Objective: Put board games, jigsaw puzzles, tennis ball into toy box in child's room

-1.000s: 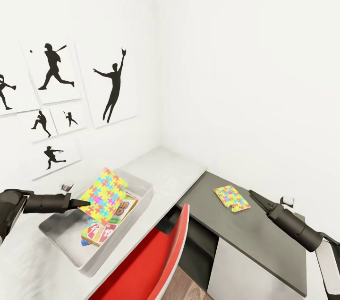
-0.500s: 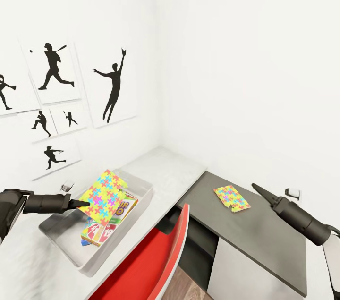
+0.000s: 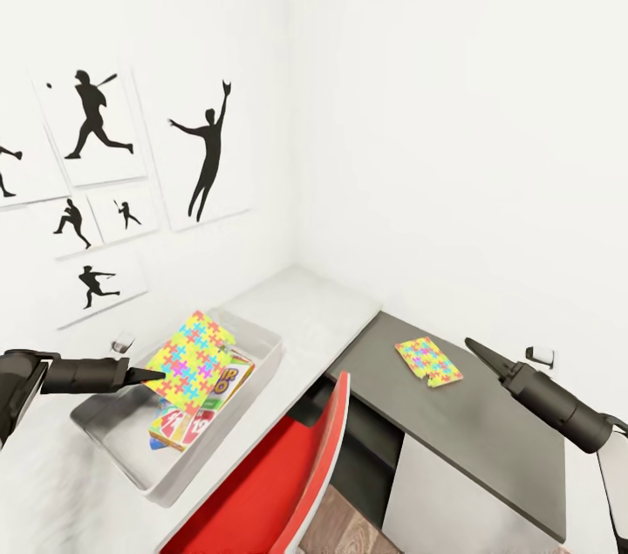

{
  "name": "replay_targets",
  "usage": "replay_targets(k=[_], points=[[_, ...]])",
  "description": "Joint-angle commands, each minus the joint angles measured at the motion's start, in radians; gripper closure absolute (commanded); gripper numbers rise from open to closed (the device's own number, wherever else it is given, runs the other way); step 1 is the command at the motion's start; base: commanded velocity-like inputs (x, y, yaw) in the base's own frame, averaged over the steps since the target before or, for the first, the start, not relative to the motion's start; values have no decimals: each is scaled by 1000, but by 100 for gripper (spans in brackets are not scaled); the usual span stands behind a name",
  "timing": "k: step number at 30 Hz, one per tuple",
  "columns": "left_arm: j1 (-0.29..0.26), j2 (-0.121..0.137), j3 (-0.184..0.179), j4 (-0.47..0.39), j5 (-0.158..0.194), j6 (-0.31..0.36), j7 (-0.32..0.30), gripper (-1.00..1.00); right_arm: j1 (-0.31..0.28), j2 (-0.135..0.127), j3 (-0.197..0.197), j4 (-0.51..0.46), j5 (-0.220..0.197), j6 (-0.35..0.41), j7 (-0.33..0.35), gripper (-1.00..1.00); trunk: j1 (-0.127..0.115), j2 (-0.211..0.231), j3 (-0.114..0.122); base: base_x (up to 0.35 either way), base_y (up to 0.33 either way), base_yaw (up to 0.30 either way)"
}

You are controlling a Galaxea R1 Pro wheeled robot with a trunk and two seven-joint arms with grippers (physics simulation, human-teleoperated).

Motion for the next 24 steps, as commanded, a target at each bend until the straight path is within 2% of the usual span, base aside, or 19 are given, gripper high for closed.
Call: replay_targets(k=[1,24], points=[[-1,-1,4,-1,-10,10,-8,100,-1,0,-1,0,-3,6,1,-100,1,-2,-4,0,0,0],[-2,2,9,-1,-9,7,-8,100,-1,1,0,5,1,0,3,-100,1,-2,-41,0,0,0]])
